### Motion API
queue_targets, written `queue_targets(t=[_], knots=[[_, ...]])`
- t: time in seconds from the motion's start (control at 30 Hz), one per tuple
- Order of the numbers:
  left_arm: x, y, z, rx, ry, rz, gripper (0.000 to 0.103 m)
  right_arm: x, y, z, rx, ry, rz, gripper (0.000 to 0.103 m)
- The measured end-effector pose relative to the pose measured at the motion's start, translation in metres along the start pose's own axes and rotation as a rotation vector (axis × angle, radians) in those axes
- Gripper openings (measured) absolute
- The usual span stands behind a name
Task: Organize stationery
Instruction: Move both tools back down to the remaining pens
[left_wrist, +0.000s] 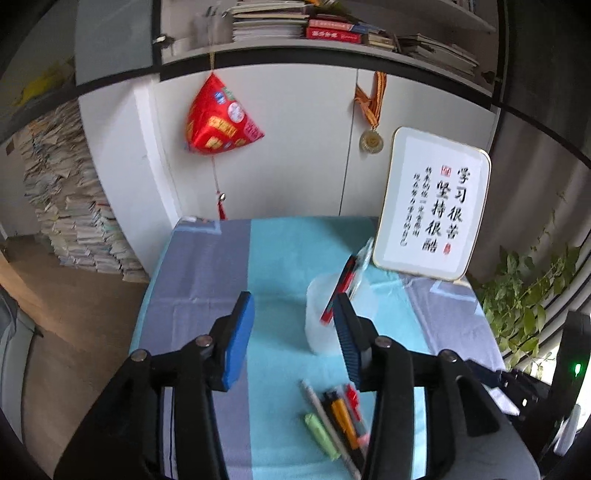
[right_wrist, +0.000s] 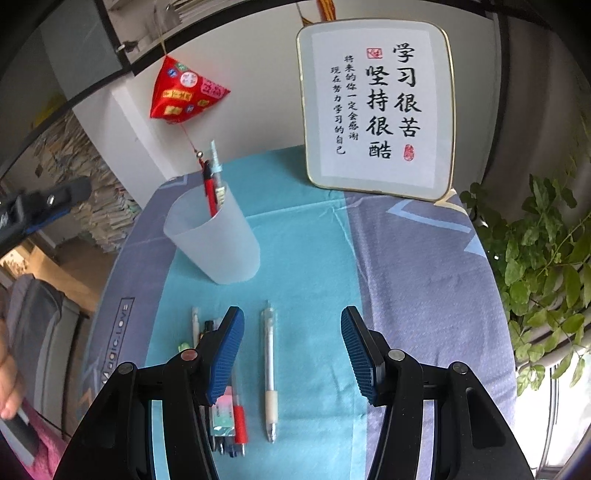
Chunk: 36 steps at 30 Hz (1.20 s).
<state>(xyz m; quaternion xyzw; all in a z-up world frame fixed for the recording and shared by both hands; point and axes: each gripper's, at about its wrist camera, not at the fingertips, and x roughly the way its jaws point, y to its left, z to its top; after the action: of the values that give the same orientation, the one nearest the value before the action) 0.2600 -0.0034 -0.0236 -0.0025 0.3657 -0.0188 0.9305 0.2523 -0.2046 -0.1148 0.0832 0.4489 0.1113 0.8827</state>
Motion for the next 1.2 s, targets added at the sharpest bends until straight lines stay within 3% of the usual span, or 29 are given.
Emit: queue_targets(t=[0.13, 0.37, 0.47, 1.03, 1.13, 1.2], knots=[[0.008, 0.009, -0.027, -0.005, 0.053, 0.016, 0.042, 0.008, 0.008, -0.006, -0.024, 0.029, -0.011, 0.055], [0.054, 0.023, -0.07, -0.069, 0.221, 0.0, 0.041, 0.034, 0.015, -0.014, -0.036, 0.096, -0.027, 0.055], [0.068, 0.026, -0.08, -0.082, 0.26, 0.0, 0.041, 0.043, 0.017, -0.015, -0.049, 0.111, -0.04, 0.05], [0.094, 0.023, -0.092, -0.084, 0.327, -0.028, 0.041, 0.083, 0.028, -0.012, -0.089, 0.175, -0.095, 0.048], [0.093, 0.019, -0.092, -0.084, 0.332, -0.051, 0.041, 0.086, 0.031, -0.013, -0.126, 0.159, -0.133, 0.025], [0.091, 0.012, -0.093, -0.068, 0.335, -0.058, 0.041, 0.086, 0.031, -0.014, -0.134, 0.157, -0.144, 0.021]])
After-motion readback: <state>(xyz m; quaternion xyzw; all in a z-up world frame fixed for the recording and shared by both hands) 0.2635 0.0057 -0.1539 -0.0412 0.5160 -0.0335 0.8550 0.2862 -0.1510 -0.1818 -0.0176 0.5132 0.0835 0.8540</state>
